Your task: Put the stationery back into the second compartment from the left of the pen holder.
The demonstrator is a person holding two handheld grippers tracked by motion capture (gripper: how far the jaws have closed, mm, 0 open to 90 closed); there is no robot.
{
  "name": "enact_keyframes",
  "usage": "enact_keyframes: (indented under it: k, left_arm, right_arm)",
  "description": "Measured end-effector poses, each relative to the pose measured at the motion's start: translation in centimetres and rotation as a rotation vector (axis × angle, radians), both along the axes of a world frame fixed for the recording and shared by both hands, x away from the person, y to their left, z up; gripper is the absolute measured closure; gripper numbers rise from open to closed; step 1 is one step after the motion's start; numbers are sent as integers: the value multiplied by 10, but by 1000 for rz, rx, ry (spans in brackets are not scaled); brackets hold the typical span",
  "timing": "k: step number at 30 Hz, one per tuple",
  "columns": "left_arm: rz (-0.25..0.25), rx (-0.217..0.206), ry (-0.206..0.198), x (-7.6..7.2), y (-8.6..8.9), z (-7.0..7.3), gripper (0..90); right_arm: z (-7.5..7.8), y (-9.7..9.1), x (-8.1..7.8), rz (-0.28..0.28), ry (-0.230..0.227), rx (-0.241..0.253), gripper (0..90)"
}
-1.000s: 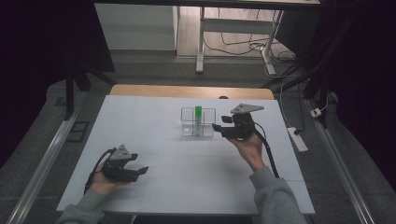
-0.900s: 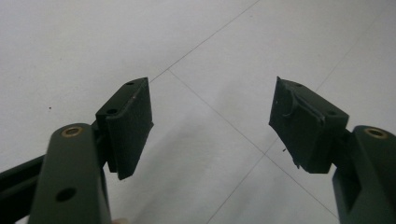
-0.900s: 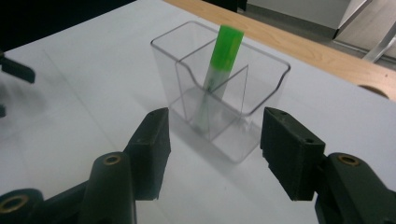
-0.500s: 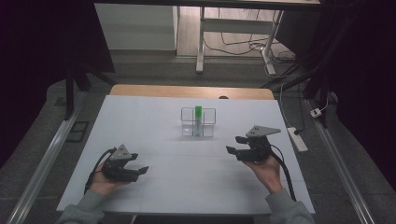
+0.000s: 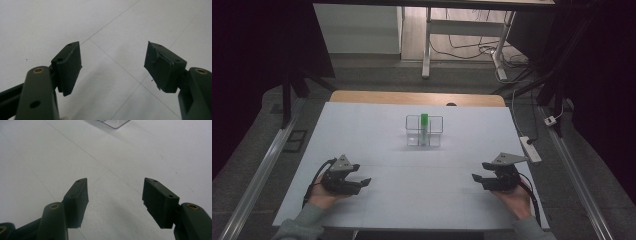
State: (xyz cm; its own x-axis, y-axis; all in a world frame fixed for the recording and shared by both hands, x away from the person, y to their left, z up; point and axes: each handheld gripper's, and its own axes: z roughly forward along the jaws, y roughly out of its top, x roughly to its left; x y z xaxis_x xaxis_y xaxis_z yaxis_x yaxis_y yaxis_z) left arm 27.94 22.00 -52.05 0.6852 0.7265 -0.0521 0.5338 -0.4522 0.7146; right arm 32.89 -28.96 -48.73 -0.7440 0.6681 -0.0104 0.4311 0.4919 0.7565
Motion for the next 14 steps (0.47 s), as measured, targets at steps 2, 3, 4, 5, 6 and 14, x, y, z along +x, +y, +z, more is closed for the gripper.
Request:
enact_keyframes:
  k: [2, 3, 4, 5, 6, 14]
  left_arm:
    - [0, 1, -1, 0, 0, 0, 294]
    - [0, 1, -1, 0, 0, 0, 294]
    - [-1, 1, -2, 0, 0, 0, 294]
    - [-1, 1, -2, 0, 0, 0, 294]
    - [-1, 0, -3, 0, 0, 0, 294]
    - [5, -7, -5, 0, 1, 1, 293]
  right_arm:
    - [-3, -5, -1, -5, 5, 15, 366]
    - [-3, -6, -1, -8, 8, 12, 366]
    - [-3, -7, -1, -9, 8, 18, 366]
    - [-3, -7, -1, -8, 7, 18, 366]
    - [-2, -7, -1, -6, 2, 20, 366]
    - [-4, -7, -2, -3, 5, 15, 351]
